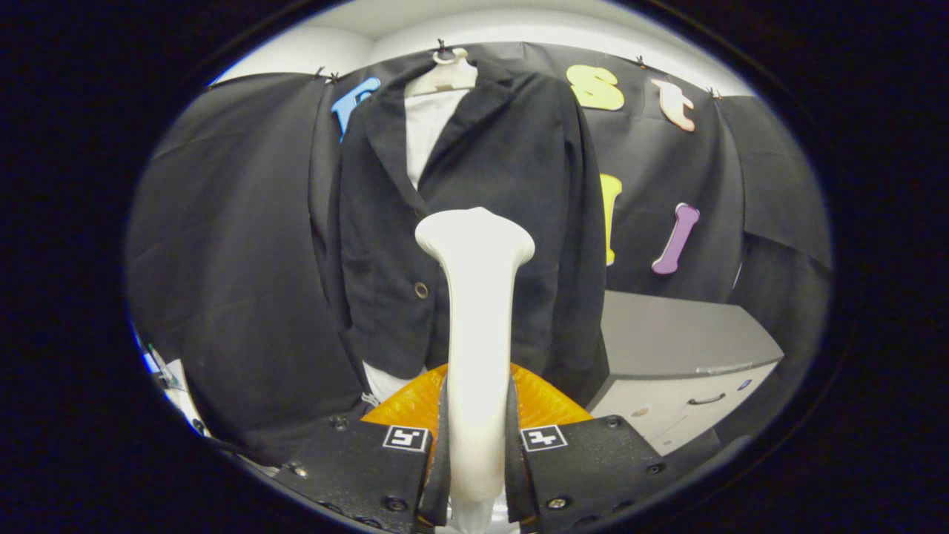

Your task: Iron the clothes twice with a garment steamer, once on the left side and once on the right side.

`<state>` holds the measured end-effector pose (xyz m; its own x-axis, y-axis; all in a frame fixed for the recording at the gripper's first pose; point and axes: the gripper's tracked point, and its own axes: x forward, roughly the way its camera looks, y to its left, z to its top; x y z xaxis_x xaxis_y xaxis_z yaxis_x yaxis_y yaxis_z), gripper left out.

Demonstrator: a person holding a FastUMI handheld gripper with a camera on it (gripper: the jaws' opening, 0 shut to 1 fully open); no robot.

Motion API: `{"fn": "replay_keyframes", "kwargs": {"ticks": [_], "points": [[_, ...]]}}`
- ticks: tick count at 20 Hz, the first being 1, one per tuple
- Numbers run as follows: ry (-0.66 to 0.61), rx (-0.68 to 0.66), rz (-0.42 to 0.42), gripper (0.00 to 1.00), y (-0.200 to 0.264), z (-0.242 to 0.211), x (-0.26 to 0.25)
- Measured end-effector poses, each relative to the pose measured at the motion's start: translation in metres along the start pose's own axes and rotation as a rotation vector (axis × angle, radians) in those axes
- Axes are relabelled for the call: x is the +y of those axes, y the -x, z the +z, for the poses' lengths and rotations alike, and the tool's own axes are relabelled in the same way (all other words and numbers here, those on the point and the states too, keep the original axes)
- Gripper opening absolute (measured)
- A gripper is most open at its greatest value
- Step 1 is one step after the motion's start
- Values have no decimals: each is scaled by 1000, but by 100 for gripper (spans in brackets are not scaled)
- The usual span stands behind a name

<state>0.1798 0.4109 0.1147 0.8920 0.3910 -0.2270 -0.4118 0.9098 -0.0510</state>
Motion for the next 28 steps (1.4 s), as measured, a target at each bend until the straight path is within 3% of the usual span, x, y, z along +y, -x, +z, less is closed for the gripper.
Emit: {"fn": "replay_keyframes", "kwargs": {"ticks": [6,15,20,28], "points": [[17,-135,53,32,9,85,56],[99,-225,119,32,-13,160,156],[119,-207,113,32,-41,168,178],[123,-150,78,32,-65,149,170]]}}
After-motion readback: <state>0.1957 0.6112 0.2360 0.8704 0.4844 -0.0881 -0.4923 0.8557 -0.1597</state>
